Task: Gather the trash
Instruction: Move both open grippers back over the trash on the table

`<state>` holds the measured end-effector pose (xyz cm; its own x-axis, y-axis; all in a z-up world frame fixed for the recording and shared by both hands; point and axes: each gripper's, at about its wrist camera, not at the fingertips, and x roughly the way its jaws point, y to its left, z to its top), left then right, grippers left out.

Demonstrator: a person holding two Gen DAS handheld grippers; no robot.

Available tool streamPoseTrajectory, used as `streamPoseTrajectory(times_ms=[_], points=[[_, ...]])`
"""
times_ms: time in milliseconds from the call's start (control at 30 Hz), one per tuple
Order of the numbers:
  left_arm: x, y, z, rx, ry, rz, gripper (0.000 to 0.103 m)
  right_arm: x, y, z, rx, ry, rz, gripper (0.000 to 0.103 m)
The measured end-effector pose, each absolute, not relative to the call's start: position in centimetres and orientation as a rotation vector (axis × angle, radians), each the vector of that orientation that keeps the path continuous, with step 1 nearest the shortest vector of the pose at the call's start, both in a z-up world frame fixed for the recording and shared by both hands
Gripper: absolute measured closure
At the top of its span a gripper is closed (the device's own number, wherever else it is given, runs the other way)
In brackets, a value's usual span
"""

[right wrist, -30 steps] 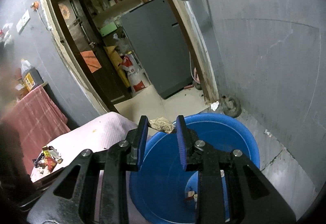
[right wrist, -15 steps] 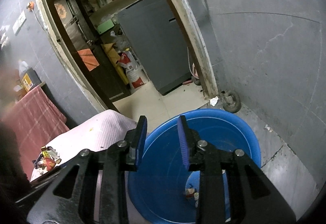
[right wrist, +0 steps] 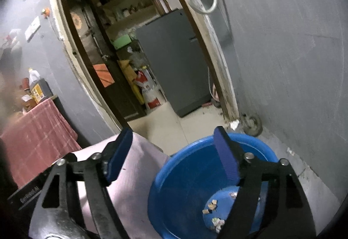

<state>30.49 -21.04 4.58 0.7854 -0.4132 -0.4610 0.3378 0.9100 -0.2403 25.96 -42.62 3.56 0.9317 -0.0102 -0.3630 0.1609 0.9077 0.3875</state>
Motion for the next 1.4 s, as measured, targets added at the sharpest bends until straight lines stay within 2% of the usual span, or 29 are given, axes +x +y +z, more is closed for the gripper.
streamPoseTrajectory(times_ms=[67, 167, 233, 267, 300, 333, 700, 1000, 1233, 1400], points=[[30.2, -19.8, 5.1, -0.158, 0.497, -0.374, 0.023, 25.6, -41.8, 4.1, 0.410, 0.330, -0.082, 0.013], [29.7, -18.0, 5.8, -0.164, 0.449, -0.320, 0.020, 25.3, -40.6, 4.7, 0.392, 0.284, -0.059, 0.002], [29.2, -17.0, 6.0, -0.159, 0.426, -0.287, 0.018, 25.0, -39.6, 5.2, 0.380, 0.250, -0.040, 0.000], [29.0, -16.4, 6.2, -0.155, 0.416, -0.265, 0.007, 24.8, -39.1, 5.4, 0.374, 0.239, -0.028, 0.000], [28.8, -15.5, 6.4, -0.156, 0.397, -0.235, 0.002, 24.9, -38.8, 5.6, 0.371, 0.234, -0.021, 0.000], [28.5, -15.0, 6.4, -0.160, 0.379, -0.219, 0.001, 24.7, -38.2, 5.8, 0.365, 0.225, -0.007, 0.000], [25.9, -8.6, 7.5, -0.134, 0.282, -0.115, 0.001, 22.6, -31.9, 8.2, 0.242, 0.057, 0.088, 0.000], [23.9, -2.5, 7.9, -0.131, 0.252, -0.036, 0.001, 23.0, -23.5, 9.3, 0.003, -0.060, 0.135, 0.000], [23.6, 1.2, 6.8, -0.103, 0.262, 0.026, 0.001, 25.1, -19.0, 9.0, -0.073, -0.035, 0.180, 0.000], [24.3, 3.1, 5.1, -0.081, 0.312, 0.023, 0.001, 28.3, -17.8, 8.3, -0.061, 0.083, 0.200, 0.000]])
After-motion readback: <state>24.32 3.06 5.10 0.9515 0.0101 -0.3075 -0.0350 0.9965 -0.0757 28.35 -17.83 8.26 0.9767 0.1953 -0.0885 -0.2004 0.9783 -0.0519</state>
